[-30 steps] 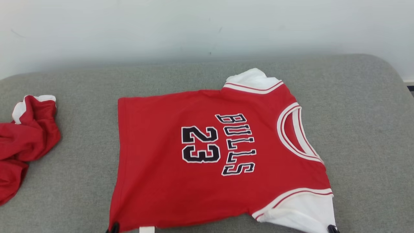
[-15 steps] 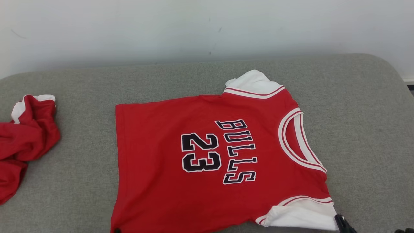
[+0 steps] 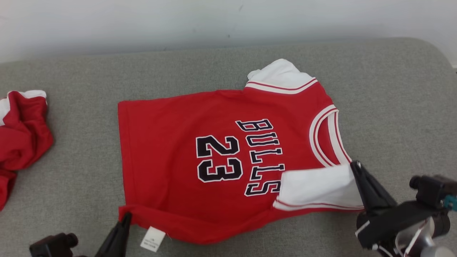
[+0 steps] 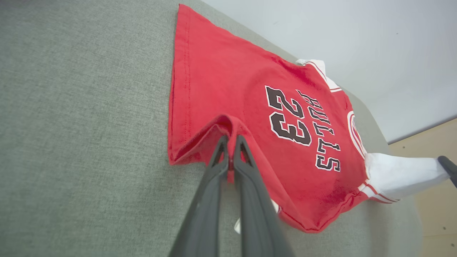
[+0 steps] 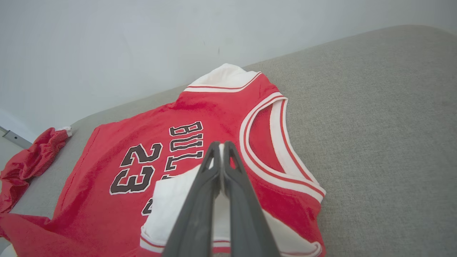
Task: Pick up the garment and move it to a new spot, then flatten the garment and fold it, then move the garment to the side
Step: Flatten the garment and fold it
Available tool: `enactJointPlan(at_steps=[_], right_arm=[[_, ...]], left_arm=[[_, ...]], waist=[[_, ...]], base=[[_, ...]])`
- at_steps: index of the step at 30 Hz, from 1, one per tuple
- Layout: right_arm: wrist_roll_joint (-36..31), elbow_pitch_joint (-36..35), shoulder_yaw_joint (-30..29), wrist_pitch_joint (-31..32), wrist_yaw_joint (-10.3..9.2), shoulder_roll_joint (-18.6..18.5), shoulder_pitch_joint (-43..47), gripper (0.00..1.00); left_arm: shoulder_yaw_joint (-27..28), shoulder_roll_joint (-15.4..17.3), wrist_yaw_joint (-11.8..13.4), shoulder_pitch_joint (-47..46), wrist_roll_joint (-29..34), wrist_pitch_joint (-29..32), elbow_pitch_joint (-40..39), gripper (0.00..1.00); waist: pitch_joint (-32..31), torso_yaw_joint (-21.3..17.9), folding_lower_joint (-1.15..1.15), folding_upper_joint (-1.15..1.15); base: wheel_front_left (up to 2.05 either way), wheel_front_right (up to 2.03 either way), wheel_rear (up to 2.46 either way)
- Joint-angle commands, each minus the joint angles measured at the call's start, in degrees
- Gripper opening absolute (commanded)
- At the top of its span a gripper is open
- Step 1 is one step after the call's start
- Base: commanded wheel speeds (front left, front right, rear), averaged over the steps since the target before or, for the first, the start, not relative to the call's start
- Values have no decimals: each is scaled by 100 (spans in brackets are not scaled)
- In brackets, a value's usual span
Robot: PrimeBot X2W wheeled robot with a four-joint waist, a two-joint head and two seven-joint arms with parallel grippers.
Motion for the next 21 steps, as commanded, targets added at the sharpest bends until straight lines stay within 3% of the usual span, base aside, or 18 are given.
enactJointPlan(at_steps=[1,10,21], right_arm=[[59,114,78,-78,2,-86,-278,0],[228,1088,717,-488,2,-689,-1757,0],[619,2183,1297,-1012,1,-1046,-2540,0]], left_arm=[[71,-7,-33,-180,-102,-40,77,0],[261,-17,-99,-855,-342,11,555,0],[231,-50,-191,-1294,-356,-52,1242,0]], waist=[[184,5,-1,0],[712,67,-1,0],[1017,101,-1,0]], base=[[0,0,0],[0,0,0],[0,0,0]])
